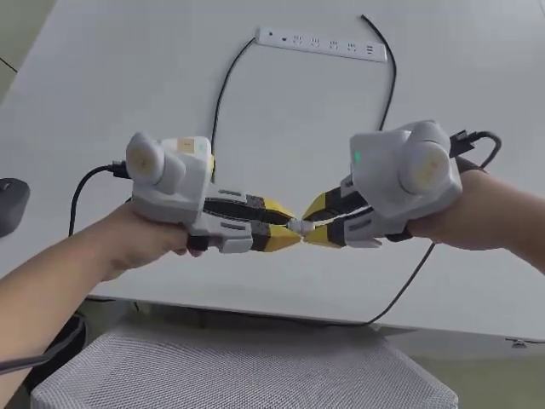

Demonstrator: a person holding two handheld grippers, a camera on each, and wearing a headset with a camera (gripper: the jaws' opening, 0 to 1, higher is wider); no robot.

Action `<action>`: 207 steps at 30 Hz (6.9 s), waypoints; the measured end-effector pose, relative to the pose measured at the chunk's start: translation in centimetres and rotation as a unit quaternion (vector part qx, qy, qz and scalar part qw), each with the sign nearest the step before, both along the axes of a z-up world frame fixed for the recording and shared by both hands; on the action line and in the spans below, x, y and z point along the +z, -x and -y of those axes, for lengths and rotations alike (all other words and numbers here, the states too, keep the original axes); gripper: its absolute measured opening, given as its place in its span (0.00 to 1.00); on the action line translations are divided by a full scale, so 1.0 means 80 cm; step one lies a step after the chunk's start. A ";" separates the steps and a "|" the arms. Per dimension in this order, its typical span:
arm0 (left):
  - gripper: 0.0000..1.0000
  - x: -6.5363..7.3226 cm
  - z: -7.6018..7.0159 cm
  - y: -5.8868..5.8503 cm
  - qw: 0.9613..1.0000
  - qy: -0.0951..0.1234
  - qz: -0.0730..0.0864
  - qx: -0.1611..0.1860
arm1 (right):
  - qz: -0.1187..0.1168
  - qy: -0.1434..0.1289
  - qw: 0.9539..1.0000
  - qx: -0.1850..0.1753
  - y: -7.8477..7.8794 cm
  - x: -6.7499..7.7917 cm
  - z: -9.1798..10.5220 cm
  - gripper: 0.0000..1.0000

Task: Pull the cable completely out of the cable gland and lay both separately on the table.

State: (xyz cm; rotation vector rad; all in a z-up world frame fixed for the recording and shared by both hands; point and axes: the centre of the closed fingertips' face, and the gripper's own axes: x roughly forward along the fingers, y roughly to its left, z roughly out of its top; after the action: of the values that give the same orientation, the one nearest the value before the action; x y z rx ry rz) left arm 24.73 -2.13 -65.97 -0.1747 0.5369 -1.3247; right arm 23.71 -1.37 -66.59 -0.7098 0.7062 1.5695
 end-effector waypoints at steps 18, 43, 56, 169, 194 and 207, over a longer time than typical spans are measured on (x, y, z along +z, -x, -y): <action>0.15 0.000 -0.002 0.001 1.000 -0.010 -0.011 0.004 | 0.008 -0.020 1.000 0.001 0.001 -0.001 -0.002 0.09; 0.15 0.021 -0.019 -0.014 0.999 -0.010 0.041 0.015 | -0.352 -0.130 0.914 -0.157 -0.036 0.035 -0.005 0.21; 0.14 0.021 -0.009 -0.010 0.997 -0.018 0.074 -0.021 | -0.386 -0.108 0.909 -0.111 -0.015 0.026 -0.011 0.16; 0.15 0.040 -0.005 -0.005 0.994 -0.025 0.096 -0.047 | -0.522 -0.146 0.830 -0.133 -0.007 0.046 -0.010 0.09; 0.15 0.043 -0.009 0.001 0.999 0.001 0.032 -0.019 | -0.112 -0.137 0.983 -0.052 0.003 0.054 -0.013 0.07; 0.15 0.039 -0.006 0.002 1.000 0.003 0.011 -0.018 | -0.044 -0.129 0.990 -0.034 0.000 0.046 -0.009 0.07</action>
State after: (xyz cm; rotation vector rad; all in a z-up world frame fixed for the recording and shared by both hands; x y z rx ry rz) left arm 24.55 -1.64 -62.82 -0.1558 0.5204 -1.3622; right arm 23.67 -0.68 -62.93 -0.4247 0.5719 1.6003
